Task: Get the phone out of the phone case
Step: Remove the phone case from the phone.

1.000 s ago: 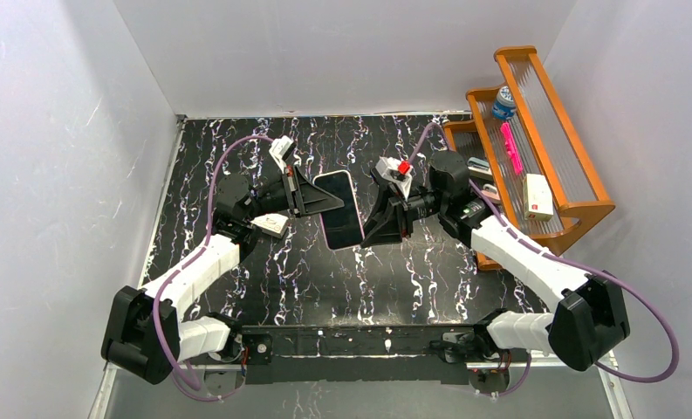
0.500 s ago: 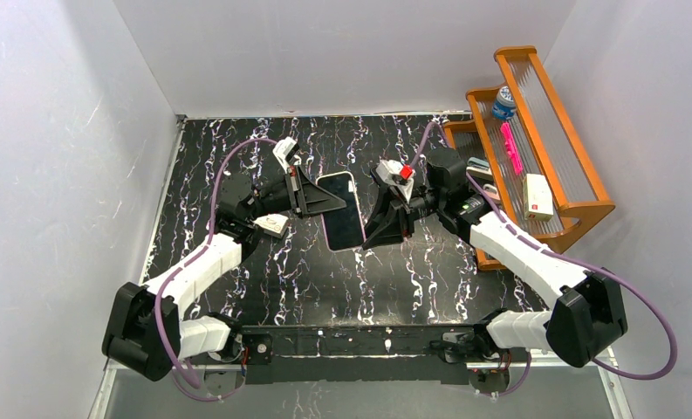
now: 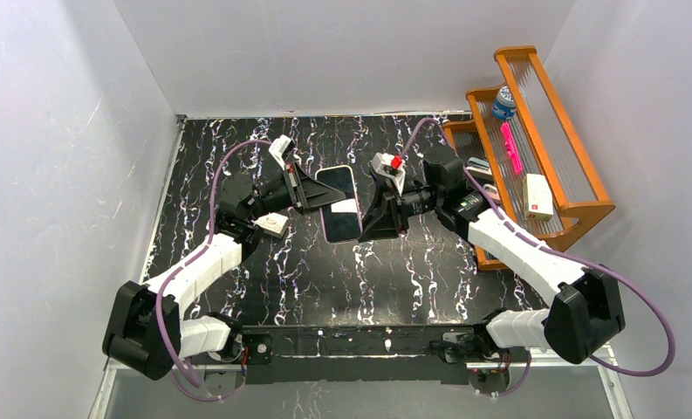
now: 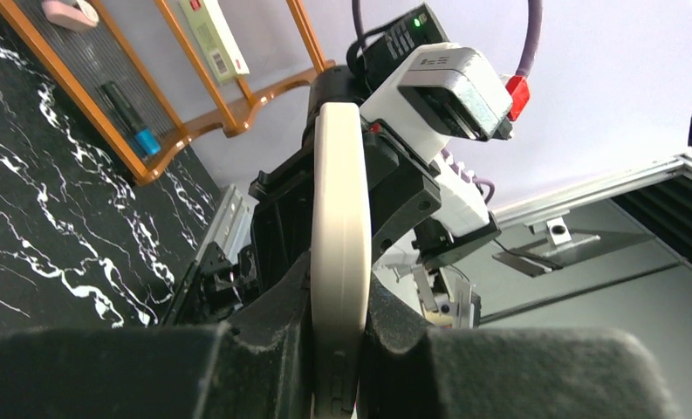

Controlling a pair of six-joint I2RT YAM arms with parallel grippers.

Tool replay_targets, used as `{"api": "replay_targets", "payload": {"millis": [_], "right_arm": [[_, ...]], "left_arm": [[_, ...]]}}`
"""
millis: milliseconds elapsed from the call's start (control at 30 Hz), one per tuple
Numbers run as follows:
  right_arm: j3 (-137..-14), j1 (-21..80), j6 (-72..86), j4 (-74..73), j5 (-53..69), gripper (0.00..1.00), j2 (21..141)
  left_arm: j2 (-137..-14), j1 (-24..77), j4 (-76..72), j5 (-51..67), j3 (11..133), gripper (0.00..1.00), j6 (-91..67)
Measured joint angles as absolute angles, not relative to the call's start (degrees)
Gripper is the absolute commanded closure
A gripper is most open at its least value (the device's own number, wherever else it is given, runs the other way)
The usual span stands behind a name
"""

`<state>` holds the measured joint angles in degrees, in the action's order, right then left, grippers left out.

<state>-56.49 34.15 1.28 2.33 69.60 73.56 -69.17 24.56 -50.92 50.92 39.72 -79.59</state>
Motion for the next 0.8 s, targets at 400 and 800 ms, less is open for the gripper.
{"api": "replay_targets", "payload": {"millis": [400, 800], "right_arm": [[-53.6, 34.9, 25.7, 10.6, 52.2, 0.82, 73.6], [-48.1, 34.2, 40.3, 22.8, 48.9, 0.85, 72.8]], "left_arm": [[-68.7, 25.0, -50.9, 43.2, 37.8, 1.00, -78.0], [-68.2, 26.6, -52.3, 37.4, 36.3, 1.00, -76.4]]}}
